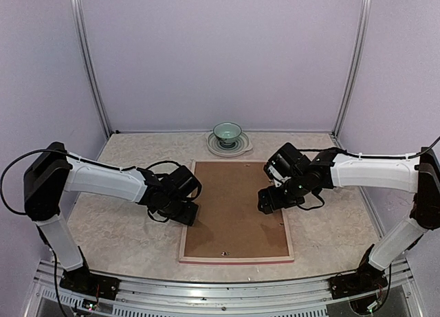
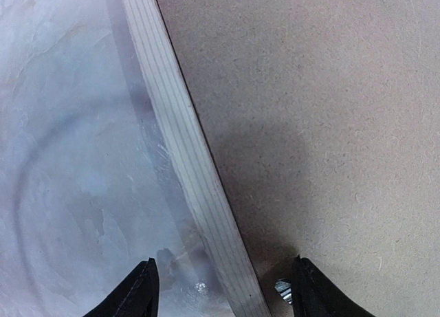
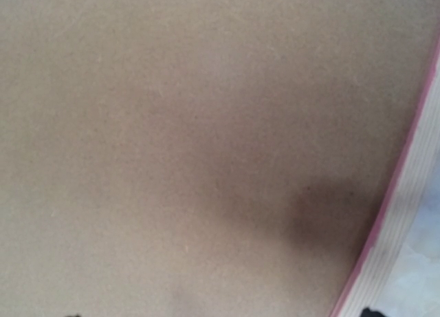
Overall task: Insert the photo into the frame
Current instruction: Press the fastener onto the backboard.
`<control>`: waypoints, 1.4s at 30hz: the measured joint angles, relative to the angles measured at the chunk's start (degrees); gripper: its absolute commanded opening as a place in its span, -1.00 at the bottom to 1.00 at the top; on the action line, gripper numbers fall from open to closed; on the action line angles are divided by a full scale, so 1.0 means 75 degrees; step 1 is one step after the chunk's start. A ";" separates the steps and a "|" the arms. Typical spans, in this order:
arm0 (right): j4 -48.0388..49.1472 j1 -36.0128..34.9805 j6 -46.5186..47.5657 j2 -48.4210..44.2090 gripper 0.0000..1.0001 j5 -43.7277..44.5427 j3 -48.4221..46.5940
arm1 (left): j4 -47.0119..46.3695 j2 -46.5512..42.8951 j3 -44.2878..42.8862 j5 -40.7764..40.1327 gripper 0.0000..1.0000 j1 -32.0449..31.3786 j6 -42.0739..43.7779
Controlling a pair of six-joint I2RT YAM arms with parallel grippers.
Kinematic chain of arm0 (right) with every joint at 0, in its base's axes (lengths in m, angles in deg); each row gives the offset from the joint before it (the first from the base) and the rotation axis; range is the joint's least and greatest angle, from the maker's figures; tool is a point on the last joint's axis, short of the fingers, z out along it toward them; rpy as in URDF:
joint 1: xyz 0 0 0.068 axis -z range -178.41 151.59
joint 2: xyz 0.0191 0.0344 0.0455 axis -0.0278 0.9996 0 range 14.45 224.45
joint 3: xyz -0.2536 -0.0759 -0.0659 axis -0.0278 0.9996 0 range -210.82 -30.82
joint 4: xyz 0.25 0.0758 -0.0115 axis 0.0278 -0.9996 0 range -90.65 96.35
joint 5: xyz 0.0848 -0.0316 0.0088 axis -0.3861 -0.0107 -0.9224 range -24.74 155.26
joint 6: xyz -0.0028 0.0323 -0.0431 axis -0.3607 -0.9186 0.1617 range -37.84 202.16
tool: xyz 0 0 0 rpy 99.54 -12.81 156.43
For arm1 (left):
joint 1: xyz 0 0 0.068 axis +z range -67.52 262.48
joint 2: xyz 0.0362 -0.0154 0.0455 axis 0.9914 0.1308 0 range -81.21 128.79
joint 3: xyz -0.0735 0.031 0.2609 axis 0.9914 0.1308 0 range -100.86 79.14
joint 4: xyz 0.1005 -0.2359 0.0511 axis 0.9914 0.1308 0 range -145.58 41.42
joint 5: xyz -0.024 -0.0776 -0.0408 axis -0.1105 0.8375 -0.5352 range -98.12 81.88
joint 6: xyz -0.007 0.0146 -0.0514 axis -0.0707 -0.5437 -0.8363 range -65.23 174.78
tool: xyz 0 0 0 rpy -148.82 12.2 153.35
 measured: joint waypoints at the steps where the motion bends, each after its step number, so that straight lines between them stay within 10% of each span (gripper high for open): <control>1: 0.0000 0.0000 0.0000 0.0000 0.75 0.0000 0.0000 | 0.0000 -0.0003 0.0003 0.0000 0.26 0.0006 0.0000; 42: 0.0140 0.0000 -0.0090 0.0055 0.76 -0.0137 0.0152 | 0.0163 -0.0204 0.0154 0.0082 0.34 0.0099 0.0000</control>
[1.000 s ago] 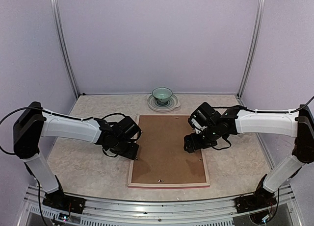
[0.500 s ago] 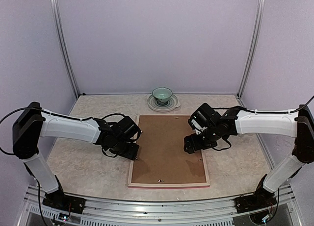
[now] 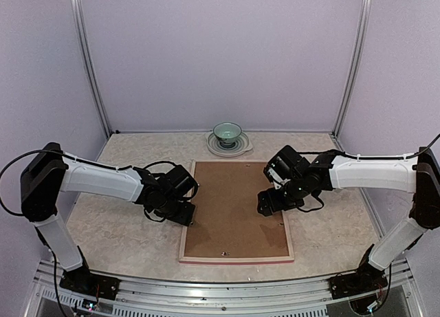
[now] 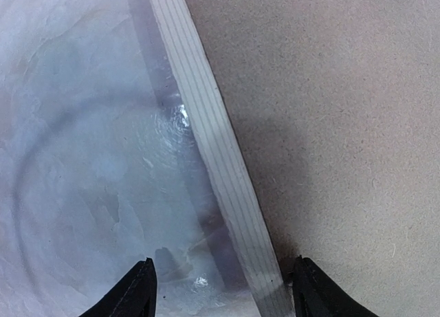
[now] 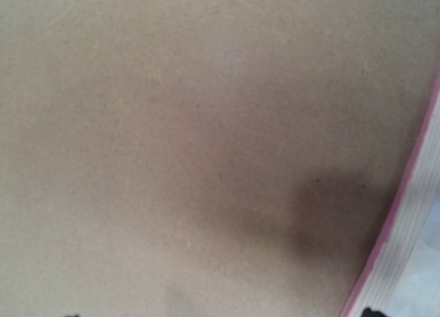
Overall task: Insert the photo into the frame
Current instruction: Press the fastener onto the backboard.
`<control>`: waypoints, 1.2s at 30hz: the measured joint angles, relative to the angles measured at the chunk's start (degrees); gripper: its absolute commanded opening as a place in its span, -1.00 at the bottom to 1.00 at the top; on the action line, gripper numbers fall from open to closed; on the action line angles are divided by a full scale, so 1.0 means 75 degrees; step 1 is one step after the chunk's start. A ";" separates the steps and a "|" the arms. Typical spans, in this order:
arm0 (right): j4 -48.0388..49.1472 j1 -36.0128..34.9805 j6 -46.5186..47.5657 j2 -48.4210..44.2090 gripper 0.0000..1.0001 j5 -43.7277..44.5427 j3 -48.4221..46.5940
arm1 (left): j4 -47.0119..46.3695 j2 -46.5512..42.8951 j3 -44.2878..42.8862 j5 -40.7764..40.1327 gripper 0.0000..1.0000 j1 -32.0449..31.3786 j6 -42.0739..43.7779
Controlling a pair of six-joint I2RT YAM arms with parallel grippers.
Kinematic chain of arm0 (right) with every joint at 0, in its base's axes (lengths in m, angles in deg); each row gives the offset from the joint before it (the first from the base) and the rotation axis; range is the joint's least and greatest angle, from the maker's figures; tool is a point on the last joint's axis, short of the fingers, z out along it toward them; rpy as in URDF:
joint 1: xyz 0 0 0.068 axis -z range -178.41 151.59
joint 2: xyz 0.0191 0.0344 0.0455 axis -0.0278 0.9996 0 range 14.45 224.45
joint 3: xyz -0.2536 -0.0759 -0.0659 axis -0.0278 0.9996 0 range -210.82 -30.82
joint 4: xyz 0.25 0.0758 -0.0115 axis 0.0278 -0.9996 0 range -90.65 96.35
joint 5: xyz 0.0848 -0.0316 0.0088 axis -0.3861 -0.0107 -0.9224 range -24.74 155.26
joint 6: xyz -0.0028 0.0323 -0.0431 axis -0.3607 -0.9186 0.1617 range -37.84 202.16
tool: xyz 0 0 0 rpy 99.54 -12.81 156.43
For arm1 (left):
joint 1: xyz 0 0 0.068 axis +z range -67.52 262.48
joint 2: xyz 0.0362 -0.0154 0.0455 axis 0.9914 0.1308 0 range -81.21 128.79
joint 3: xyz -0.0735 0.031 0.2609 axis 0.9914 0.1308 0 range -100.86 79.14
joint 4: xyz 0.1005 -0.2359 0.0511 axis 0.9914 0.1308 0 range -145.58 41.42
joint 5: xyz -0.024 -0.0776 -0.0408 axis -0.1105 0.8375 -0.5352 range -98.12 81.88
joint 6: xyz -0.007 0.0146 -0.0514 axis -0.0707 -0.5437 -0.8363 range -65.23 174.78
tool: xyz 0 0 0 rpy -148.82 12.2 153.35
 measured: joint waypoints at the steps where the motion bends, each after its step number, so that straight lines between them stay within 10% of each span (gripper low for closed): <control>1: 0.0003 0.0003 -0.0003 0.0000 0.76 0.0000 0.0009 | 0.0000 0.0000 0.0000 0.0000 0.34 0.0000 0.0000; 18: 0.0038 0.0000 -0.0032 0.0000 0.76 -0.0026 0.0105 | -0.0119 0.0076 -0.0003 0.0015 0.33 0.0003 0.0000; 36: 0.0038 0.0000 -0.0052 0.0000 0.77 -0.0029 0.0119 | -0.0277 0.0073 0.0038 0.0219 -0.23 0.0006 0.0029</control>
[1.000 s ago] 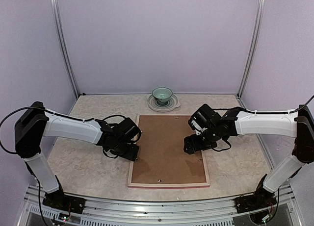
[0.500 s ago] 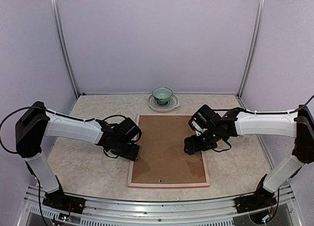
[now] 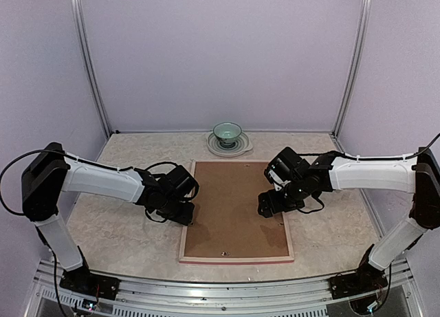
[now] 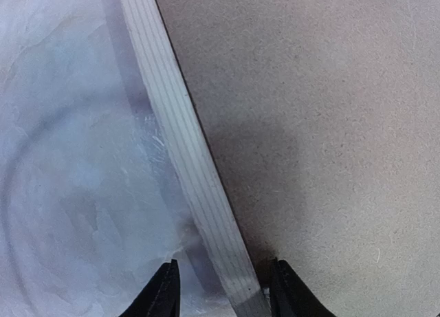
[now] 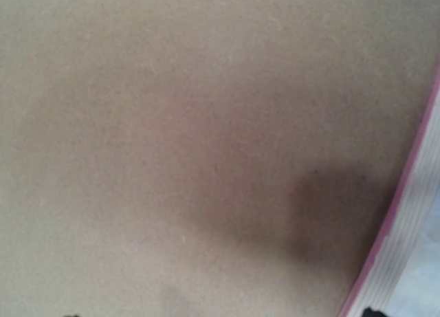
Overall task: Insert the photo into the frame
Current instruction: Press the fastener onto the backboard.
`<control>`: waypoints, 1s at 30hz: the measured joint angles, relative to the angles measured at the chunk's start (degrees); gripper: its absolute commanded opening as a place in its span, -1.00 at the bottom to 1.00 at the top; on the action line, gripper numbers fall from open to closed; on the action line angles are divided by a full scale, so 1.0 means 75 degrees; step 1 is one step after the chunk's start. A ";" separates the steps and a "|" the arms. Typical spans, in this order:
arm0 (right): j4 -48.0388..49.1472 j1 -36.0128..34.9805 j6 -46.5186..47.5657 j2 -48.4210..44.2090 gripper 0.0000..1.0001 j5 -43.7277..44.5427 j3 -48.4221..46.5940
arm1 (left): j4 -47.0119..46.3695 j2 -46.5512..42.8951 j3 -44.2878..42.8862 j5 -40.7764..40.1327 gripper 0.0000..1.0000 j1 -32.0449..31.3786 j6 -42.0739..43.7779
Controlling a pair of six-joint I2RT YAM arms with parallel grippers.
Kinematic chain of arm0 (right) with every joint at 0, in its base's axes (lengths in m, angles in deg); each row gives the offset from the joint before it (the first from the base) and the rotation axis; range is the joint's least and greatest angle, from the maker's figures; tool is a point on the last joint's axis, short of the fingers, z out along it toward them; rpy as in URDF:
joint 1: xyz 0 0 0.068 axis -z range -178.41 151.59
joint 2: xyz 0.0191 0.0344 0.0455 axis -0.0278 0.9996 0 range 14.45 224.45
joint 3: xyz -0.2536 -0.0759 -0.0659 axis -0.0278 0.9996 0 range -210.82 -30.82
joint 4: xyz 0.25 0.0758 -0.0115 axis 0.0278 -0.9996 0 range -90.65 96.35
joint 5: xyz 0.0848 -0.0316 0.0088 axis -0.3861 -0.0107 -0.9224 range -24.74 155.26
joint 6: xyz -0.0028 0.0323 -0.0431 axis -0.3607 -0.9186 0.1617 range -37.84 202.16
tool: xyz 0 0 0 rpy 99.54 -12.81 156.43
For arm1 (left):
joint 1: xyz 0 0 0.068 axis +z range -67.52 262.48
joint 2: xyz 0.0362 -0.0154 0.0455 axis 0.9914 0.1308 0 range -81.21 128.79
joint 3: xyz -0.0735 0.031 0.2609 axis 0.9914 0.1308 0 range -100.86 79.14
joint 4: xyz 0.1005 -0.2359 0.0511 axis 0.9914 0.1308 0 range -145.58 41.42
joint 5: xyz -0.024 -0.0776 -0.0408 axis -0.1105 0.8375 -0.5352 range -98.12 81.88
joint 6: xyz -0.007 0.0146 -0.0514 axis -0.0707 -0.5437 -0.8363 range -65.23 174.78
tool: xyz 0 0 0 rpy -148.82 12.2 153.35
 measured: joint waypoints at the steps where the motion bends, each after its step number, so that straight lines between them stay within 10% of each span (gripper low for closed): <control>1: 0.0000 0.0000 0.0000 0.0000 0.77 0.0000 0.0000 | -0.0038 -0.0003 0.0009 0.0029 -0.25 0.0000 -0.0012; 30: 0.0006 0.0000 0.0000 0.0003 0.77 -0.0023 0.0050 | 0.0044 -0.0294 0.0189 0.0536 0.11 0.0294 0.0192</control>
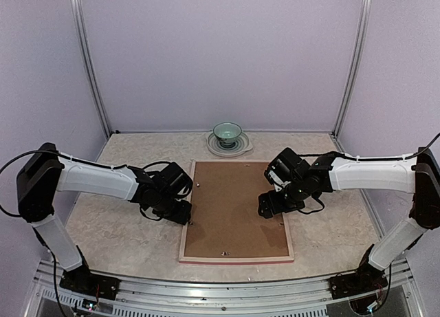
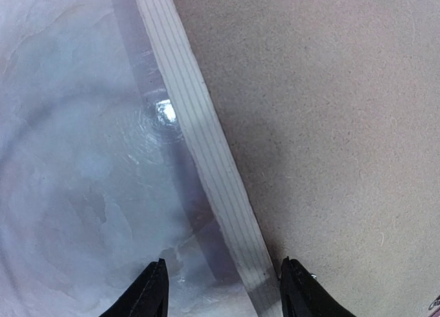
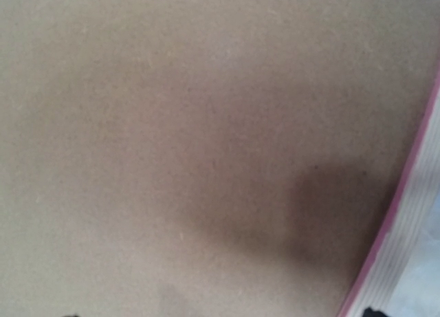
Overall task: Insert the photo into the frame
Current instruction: Press the fastener onto the backboard.
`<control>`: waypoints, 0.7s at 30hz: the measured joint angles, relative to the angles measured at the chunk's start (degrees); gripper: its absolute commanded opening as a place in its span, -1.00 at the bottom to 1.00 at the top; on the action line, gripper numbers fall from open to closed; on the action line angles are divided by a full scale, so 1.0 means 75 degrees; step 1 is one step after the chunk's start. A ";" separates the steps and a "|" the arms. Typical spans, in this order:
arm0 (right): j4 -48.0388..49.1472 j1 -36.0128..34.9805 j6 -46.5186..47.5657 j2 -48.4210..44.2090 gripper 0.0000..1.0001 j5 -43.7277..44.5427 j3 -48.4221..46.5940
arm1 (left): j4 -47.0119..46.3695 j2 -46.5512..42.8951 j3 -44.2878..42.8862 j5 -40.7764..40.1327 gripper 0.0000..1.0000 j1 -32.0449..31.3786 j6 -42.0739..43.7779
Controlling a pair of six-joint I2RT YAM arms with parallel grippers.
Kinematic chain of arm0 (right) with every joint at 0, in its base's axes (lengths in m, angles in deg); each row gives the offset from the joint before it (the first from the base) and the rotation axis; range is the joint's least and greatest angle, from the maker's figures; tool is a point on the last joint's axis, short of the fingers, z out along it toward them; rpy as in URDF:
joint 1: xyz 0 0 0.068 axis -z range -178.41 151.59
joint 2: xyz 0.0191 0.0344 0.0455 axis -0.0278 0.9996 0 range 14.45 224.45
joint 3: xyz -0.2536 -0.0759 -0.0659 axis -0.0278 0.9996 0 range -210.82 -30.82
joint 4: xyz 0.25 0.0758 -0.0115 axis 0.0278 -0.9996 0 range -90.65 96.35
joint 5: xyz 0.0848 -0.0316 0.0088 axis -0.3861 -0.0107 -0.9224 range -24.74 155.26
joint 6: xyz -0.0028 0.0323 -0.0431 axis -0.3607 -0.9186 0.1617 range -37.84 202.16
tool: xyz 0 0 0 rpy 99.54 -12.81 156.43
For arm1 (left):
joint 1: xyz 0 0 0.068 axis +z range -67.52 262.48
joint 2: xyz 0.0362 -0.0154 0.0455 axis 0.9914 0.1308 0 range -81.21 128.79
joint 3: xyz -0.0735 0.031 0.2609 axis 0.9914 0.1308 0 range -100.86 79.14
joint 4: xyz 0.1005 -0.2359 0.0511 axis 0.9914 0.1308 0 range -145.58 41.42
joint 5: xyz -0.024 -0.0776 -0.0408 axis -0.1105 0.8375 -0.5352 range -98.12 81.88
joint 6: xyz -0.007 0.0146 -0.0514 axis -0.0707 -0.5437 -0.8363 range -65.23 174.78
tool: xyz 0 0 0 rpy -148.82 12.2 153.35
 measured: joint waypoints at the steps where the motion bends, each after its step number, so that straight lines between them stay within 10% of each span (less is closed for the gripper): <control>1: 0.0000 0.0000 0.0000 0.0000 0.77 0.0000 0.0000 | -0.0017 0.0017 -0.0012 0.0035 0.11 0.0000 0.0006; 21: 0.0038 0.0000 0.0006 0.0134 0.77 -0.0006 0.0000 | -0.0102 0.0169 -0.0050 0.0248 0.01 0.0006 0.0015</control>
